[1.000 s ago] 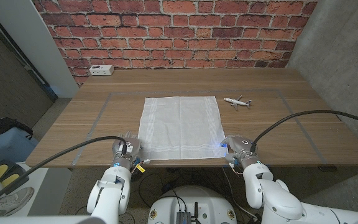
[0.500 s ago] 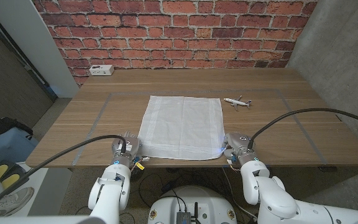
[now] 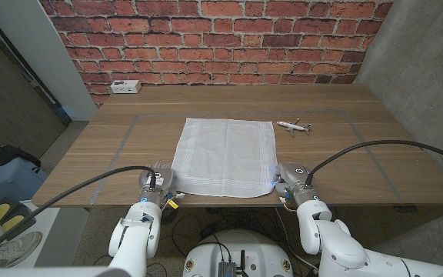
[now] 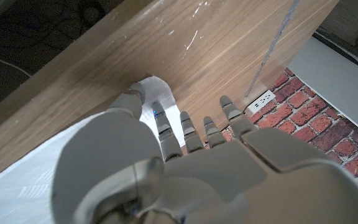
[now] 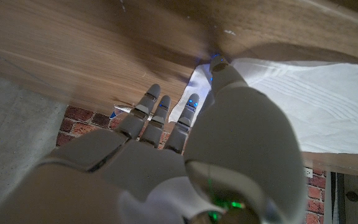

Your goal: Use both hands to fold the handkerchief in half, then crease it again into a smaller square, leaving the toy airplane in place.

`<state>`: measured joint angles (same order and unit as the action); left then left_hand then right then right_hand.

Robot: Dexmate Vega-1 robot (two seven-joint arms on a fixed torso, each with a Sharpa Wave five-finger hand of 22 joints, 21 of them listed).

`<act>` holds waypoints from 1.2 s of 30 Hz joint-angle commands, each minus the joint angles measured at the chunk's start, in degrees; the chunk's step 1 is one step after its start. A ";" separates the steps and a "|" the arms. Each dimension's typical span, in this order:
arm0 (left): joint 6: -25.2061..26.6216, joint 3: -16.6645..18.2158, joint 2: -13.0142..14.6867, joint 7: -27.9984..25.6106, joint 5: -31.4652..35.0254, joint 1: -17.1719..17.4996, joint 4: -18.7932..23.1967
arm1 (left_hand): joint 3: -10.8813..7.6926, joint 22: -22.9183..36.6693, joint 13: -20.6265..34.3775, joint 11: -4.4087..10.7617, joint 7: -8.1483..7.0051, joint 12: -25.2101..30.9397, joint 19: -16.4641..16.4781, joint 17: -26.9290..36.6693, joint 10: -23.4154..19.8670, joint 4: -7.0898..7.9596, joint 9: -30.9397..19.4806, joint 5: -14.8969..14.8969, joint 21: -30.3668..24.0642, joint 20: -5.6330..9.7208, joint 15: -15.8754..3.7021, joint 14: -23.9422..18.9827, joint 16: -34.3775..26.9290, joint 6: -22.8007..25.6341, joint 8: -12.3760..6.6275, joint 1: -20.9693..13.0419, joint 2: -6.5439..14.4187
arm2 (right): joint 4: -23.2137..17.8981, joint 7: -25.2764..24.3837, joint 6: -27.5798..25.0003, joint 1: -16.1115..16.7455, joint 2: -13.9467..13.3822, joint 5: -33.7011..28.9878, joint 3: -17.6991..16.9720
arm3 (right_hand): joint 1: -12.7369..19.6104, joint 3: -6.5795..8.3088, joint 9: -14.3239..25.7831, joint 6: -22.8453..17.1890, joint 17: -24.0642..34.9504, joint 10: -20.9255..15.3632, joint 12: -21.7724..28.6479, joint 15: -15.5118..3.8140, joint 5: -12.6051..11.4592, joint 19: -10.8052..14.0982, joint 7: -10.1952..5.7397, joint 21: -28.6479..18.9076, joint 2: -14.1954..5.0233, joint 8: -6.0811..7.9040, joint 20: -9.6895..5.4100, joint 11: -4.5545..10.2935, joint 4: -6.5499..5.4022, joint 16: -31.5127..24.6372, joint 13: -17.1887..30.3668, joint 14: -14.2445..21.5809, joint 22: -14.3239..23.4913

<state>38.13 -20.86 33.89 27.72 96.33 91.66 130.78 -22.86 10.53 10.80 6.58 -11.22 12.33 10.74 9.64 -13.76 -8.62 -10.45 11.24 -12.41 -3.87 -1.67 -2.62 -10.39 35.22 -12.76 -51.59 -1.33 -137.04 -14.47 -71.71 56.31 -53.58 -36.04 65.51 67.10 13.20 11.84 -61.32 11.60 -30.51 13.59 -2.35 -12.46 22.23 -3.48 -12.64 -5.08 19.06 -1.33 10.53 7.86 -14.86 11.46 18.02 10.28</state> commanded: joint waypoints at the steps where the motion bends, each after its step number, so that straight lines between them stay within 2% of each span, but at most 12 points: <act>1: 1.46 -1.23 0.37 0.14 -0.98 -1.77 -2.85 | 0.34 0.31 0.17 0.17 2.42 1.08 1.27 0.13 -3.08 0.19 -0.44 -0.37 -0.12 0.12 -0.33 -1.71 -0.37 8.48 -2.10 -1.85 2.01 | 0.01 -2.51 3.63 3.81 0.34 -2.02 -3.97 | 0.25 -0.44 0.20 -0.78 0.10 -0.77 0.02 -9.30 0.31 0.42 -0.03 -0.29 -0.46 0.04 0.10 -0.08 -0.13 -0.33 0.12 0.57 0.20; 4: 2.39 -1.60 0.53 -1.80 -0.66 -1.64 -3.65 | 0.34 0.32 0.13 -0.12 3.87 1.24 1.81 0.10 -4.33 -0.02 -0.45 -0.65 -0.29 0.24 -0.77 -2.52 -0.40 12.82 -2.93 -2.88 3.27 | 0.21 -2.75 4.31 4.67 0.53 -2.71 -4.78 | 0.29 -0.53 0.21 -0.83 0.11 -0.81 -0.05 -9.31 0.31 0.48 0.01 -0.30 -0.47 0.01 0.13 -0.02 -0.12 -0.35 0.12 0.61 0.20; 6: 3.34 -1.86 0.29 -3.68 -0.59 -1.52 -4.33 | 0.49 0.30 0.10 0.27 4.57 1.47 2.48 0.03 -6.26 -0.29 -0.71 -0.97 -0.44 0.44 -1.76 -3.80 -0.46 19.15 -4.50 -4.08 4.51 | 0.25 -3.56 5.28 5.79 0.68 -2.61 -5.95 | 0.32 -0.63 0.21 -0.87 0.13 -0.96 -0.07 -9.30 0.30 0.56 0.04 -0.31 -0.53 -0.04 0.14 -0.24 -0.12 -0.37 0.12 0.66 0.20; 7: 3.90 -1.96 0.08 -4.76 -0.74 -1.44 -4.64 | 0.66 0.29 0.07 0.11 5.44 1.53 2.81 0.02 -7.12 -0.41 -0.90 -1.08 -0.49 0.55 -2.09 -4.68 -0.53 22.30 -5.42 -4.63 4.86 | 0.39 -3.84 5.51 6.15 0.79 -2.96 -6.21 | 0.33 -0.66 0.22 -0.87 0.13 -0.98 -0.08 -9.30 0.30 0.57 0.02 -0.31 -0.55 -0.06 0.16 -0.26 -0.12 -0.38 0.12 0.66 0.20; 8: 4.11 -2.09 0.31 -6.02 -0.79 -1.32 -4.93 | 0.75 0.29 0.08 0.21 7.00 1.66 3.17 0.01 -8.12 -0.55 -1.07 -1.18 -0.58 0.47 -2.41 -5.52 -0.60 24.26 -5.96 -5.23 5.18 | 0.51 -4.11 5.58 6.51 0.96 -3.33 -6.46 | 0.34 -0.68 0.22 -0.93 0.14 -1.02 -0.09 -9.30 0.30 0.63 0.06 -0.33 -0.58 -0.05 0.20 -0.27 -0.13 -0.43 0.12 0.78 0.20; 11: 5.63 -2.72 0.07 -8.98 0.10 -1.15 -5.91 | 0.68 0.33 0.11 0.40 8.31 1.87 3.88 0.00 -9.67 -0.78 -1.32 -1.23 -0.80 0.63 -2.91 -6.54 -0.62 26.47 -6.63 -6.41 5.76 | 0.56 -4.96 6.50 8.14 1.20 -3.07 -8.22 | 0.40 -0.83 0.23 -1.01 0.15 -1.17 -0.15 -9.32 0.30 0.63 0.07 -0.30 -0.61 -0.11 0.17 -0.14 -0.10 -0.46 0.13 0.86 0.20; 12: 6.09 -2.79 -0.04 -10.29 -0.14 -1.02 -6.09 | 0.60 0.35 0.15 0.47 9.23 1.91 4.30 0.01 -10.20 -0.80 -1.69 -1.24 -0.94 0.79 -3.30 -7.23 -0.72 27.05 -6.96 -6.97 6.20 | 0.67 -5.35 6.53 8.67 1.45 -3.17 -8.67 | 0.40 -0.84 0.23 -1.05 0.15 -1.22 -0.14 -9.32 0.30 0.68 0.09 -0.31 -0.61 -0.10 0.21 -0.20 -0.11 -0.46 0.13 0.85 0.20; 14: 6.91 -2.95 0.03 -14.22 -0.96 -0.49 -6.39 | 0.46 0.41 0.25 0.27 10.78 1.97 4.52 0.03 -10.99 -0.67 -2.54 -1.24 -1.01 0.80 -3.30 -8.00 -0.75 26.29 -7.06 -7.70 7.12 | 0.64 -6.28 7.18 10.04 1.67 -2.65 -10.12 | 0.41 -0.94 0.24 -1.07 0.17 -1.33 -0.18 -9.33 0.30 0.75 0.16 -0.32 -0.69 -0.15 0.20 -0.16 -0.12 -0.49 0.13 0.89 0.20; 19: 8.88 -3.00 -0.32 -24.15 -4.80 0.80 -5.93 | 0.52 0.57 0.58 -0.20 11.23 1.60 4.95 0.16 -11.15 0.20 -4.65 -1.12 -1.23 0.56 -3.01 -8.72 -0.63 22.49 -6.92 -8.10 9.41 | 0.23 -7.99 7.58 12.86 2.11 -2.26 -12.73 | 0.48 -1.13 0.28 -0.89 0.20 -1.49 -0.31 -9.29 0.30 0.88 0.26 -0.32 -0.87 -0.34 0.23 -0.38 -0.14 -0.55 0.13 1.02 0.20; 22: 8.20 -2.38 0.53 -30.23 -9.69 1.99 -4.16 | 0.65 0.67 0.75 -0.45 11.63 1.30 4.98 0.30 -10.81 0.89 -5.79 -0.94 -1.30 0.26 -2.49 -8.75 -0.61 20.77 -7.10 -7.84 10.65 | -0.08 -9.01 7.68 14.38 2.37 -2.09 -14.03 | 0.47 -1.26 0.31 -0.75 0.21 -1.50 -0.41 -9.25 0.30 0.93 0.35 -0.32 -0.96 -0.45 0.26 -0.36 -0.17 -0.56 0.14 1.02 0.20; 27: 7.58 -2.20 2.37 -33.66 -13.42 3.50 -0.54 | 0.37 0.79 0.94 -1.01 11.98 0.87 4.77 0.57 -10.16 1.93 -7.35 -0.52 -1.33 -0.25 -1.80 -8.55 -0.54 18.95 -7.58 -7.40 12.17 | -0.59 -11.12 8.83 17.13 2.59 -1.16 -16.56 | 0.54 -1.41 0.35 -0.61 0.22 -1.50 -0.55 -9.20 0.29 0.99 0.38 -0.30 -1.03 -0.58 0.38 -0.52 -0.14 -0.56 0.14 1.04 0.19; 36: 7.19 -1.11 4.61 -38.59 -17.59 6.48 3.83 | -0.59 0.93 1.18 -1.29 12.13 0.33 4.19 0.70 -9.24 2.90 -9.87 0.24 -1.27 -0.51 -1.26 -7.76 -0.19 17.84 -9.15 -6.99 12.44 | -0.67 -16.50 13.74 22.88 3.21 2.77 -22.89 | 0.65 -1.66 0.43 -0.67 0.24 -1.55 -0.79 -8.90 0.25 1.09 0.48 -0.26 -1.26 -0.69 0.53 -1.00 -0.12 -0.58 0.15 1.09 0.18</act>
<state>45.38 -22.92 36.13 -2.64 84.57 95.02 129.85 -23.21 11.35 11.79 5.20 0.92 12.82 15.02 10.02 -23.17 -6.21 -19.65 11.02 -13.35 -4.12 -2.13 -10.65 -10.72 53.28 -21.24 -58.60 10.69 -137.41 -25.63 -62.51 72.84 -51.09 -36.63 49.30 67.60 11.84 12.15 -61.69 11.60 -31.74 12.81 -2.36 -12.46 22.84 -3.27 -12.64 -5.59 18.59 -0.70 9.92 7.84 -15.08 11.47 18.85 10.27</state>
